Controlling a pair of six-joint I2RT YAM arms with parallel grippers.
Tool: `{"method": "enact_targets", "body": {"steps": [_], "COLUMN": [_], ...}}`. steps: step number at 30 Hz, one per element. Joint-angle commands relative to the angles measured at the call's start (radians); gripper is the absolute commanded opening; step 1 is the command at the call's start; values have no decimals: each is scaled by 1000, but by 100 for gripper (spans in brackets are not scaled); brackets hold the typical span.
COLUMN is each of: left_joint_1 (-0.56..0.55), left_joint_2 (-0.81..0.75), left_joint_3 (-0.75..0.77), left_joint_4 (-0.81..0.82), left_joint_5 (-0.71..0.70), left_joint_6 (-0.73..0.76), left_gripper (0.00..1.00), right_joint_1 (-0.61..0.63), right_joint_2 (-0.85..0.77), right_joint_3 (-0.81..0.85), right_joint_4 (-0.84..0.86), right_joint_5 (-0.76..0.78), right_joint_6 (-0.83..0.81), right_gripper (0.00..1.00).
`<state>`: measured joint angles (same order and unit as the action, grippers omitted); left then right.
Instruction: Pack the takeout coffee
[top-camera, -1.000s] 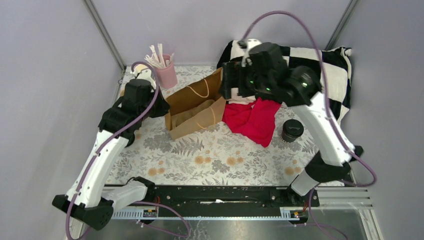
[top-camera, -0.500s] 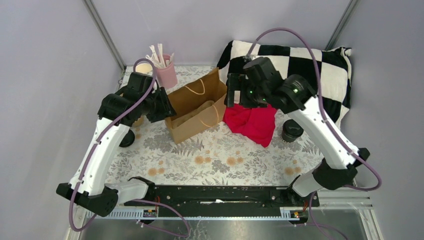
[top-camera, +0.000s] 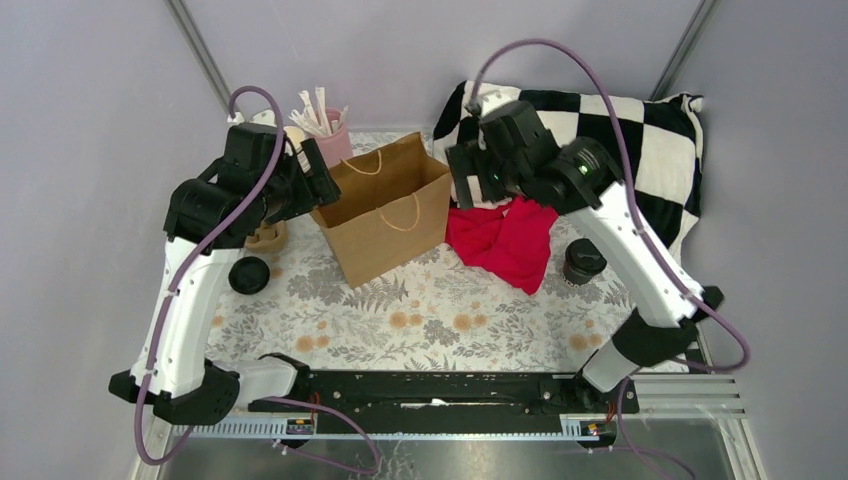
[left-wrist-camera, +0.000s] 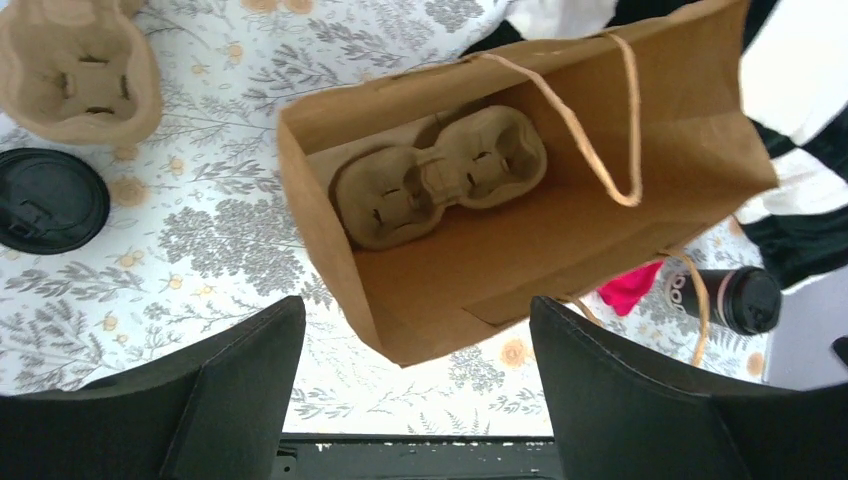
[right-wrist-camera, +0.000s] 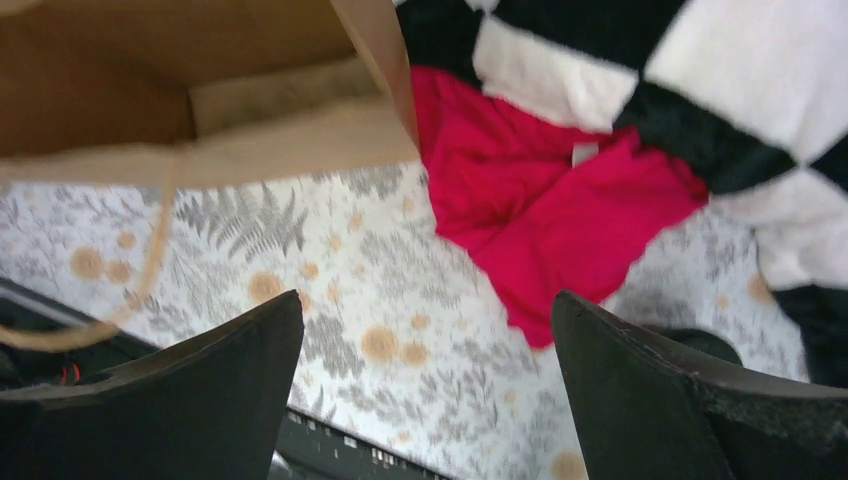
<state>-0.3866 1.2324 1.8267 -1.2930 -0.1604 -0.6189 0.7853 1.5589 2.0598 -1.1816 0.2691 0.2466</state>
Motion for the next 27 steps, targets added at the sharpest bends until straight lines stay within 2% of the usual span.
{"method": "enact_targets", "body": {"steps": [1, 3, 5, 10, 18, 20, 22, 23, 25, 26, 27], "left_joint_1": [5, 5, 5, 5, 5, 5, 5, 5, 5, 5, 5], "left_joint_2": [21, 18, 14, 18, 34, 38, 45, 51, 58, 60, 62], "left_joint_3": [24, 32, 28, -18, -37, -39, -43, -45, -58, -65, -69], "left_joint_4": [-50, -71, -76, -64, -36, -32, -23, -21, -13, -7, -3], "left_joint_5": [-109, -141, -154, -137, -116, -121, -119, -116, -112, -115, -125], "left_joint_6": [13, -1, -7, -20, -9, 2, 6, 6, 5, 7, 10], "left_gripper": [87, 89, 89, 87, 85, 85, 85, 85, 85, 85, 84], "right_joint_1": [-15, -26, -39, -61, -74, -75, -79, -83, -94, -98, -103], "right_joint_2": [187, 262, 313, 371, 474, 492, 492, 483, 453, 437, 424], "right_joint_3": [211, 333, 381, 345, 351, 360, 356, 347, 309, 278, 248], "right_joint_4": [119, 122, 142, 240, 295, 287, 290, 298, 331, 356, 375], "right_joint_5": [1, -24, -64, -143, -146, -142, -144, -145, -147, -154, -163], "right_joint_6": [-107, -104, -105, -126, -164, -156, -138, -119, -82, -65, -52], "right_gripper": [100, 100, 100, 99, 78, 71, 56, 43, 9, 0, 0]}}
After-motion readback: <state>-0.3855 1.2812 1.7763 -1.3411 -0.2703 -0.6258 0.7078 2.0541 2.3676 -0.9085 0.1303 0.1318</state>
